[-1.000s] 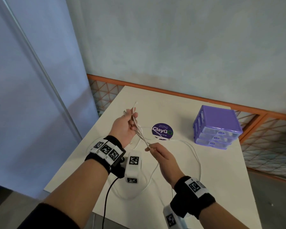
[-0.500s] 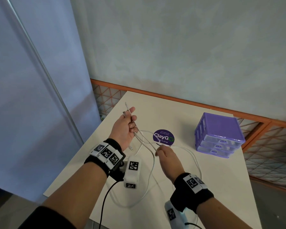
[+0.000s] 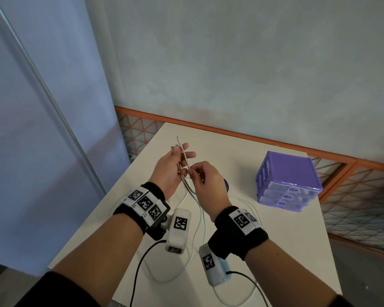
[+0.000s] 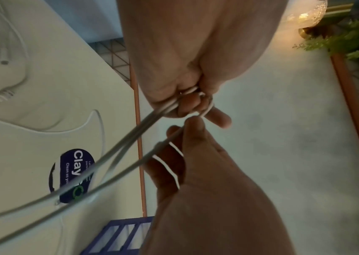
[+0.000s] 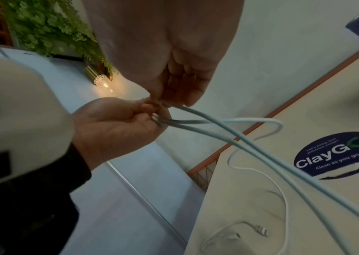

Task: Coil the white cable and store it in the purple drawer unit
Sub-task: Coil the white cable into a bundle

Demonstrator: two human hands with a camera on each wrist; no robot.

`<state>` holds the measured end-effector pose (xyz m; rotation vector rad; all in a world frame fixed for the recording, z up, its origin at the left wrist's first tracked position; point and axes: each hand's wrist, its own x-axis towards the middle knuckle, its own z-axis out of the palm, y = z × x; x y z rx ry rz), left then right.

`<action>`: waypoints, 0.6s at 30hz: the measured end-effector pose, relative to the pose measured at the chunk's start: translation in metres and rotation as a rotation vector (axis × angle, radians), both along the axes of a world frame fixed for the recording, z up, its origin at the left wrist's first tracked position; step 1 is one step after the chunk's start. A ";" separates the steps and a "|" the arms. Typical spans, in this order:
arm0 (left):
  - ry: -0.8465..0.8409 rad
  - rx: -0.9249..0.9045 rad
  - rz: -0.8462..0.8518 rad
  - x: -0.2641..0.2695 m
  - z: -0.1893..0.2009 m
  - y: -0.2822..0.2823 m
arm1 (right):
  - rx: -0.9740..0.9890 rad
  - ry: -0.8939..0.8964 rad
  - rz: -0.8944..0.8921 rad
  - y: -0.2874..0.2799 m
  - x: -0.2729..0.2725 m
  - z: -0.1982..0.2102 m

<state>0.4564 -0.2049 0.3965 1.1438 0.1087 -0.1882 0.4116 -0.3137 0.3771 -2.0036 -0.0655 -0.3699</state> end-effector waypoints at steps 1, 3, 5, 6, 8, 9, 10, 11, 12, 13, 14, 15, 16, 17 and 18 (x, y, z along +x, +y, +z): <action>0.006 0.011 0.000 0.002 0.000 -0.004 | 0.001 -0.004 -0.004 -0.002 0.003 -0.004; 0.012 0.001 -0.015 0.003 0.002 -0.004 | -0.022 -0.006 0.008 -0.002 0.001 -0.009; 0.024 -0.091 -0.044 0.004 0.004 -0.004 | -0.063 -0.011 0.027 -0.002 0.000 -0.012; 0.030 -0.154 -0.058 0.003 0.006 -0.004 | -0.067 -0.004 0.027 -0.002 -0.002 -0.012; 0.048 -0.242 -0.062 0.005 0.008 -0.006 | -0.033 0.064 0.018 -0.004 -0.002 -0.011; 0.056 -0.254 -0.052 0.007 0.010 -0.007 | -0.013 0.105 0.021 -0.004 -0.001 -0.012; 0.062 -0.259 -0.045 0.010 0.013 -0.008 | -0.027 0.129 0.028 -0.005 -0.001 -0.010; 0.066 -0.270 -0.042 0.014 0.015 -0.007 | -0.064 0.135 0.049 -0.005 -0.002 -0.010; 0.063 -0.282 -0.042 0.017 0.019 -0.006 | -0.077 0.136 0.087 -0.005 -0.003 -0.011; 0.053 -0.285 -0.040 0.021 0.022 -0.006 | -0.046 0.151 0.136 -0.005 -0.005 -0.011; 0.041 -0.284 -0.034 0.023 0.024 -0.004 | 0.027 0.186 0.187 -0.005 -0.008 -0.010; 0.034 -0.286 -0.024 0.026 0.026 -0.002 | 0.111 0.229 0.225 -0.006 -0.011 -0.010; 0.034 -0.307 -0.008 0.028 0.028 0.001 | 0.180 0.269 0.248 -0.007 -0.013 -0.011; 0.037 -0.336 0.016 0.031 0.030 0.006 | 0.231 0.295 0.258 -0.009 -0.015 -0.014; 0.035 -0.365 0.042 0.034 0.032 0.012 | 0.251 0.309 0.253 -0.012 -0.017 -0.018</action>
